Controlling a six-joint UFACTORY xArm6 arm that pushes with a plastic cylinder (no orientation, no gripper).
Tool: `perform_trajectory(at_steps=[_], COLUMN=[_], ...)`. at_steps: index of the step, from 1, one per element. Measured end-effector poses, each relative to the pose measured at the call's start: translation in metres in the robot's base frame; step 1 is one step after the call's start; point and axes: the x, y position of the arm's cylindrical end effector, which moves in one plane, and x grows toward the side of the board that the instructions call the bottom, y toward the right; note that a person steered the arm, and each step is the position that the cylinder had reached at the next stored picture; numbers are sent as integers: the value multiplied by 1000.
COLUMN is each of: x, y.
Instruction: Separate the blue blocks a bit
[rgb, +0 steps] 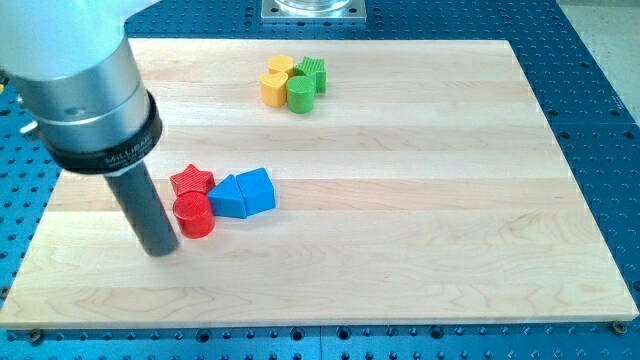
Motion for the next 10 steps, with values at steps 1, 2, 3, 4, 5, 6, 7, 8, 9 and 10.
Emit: perform_trajectory(at_steps=[1, 2, 3, 4, 5, 6, 7, 8, 9, 10], x=[42, 62, 59, 29, -21, -47, -47, -51, -63, -71], y=[7, 49, 102, 137, 136, 128, 110, 107, 107, 107])
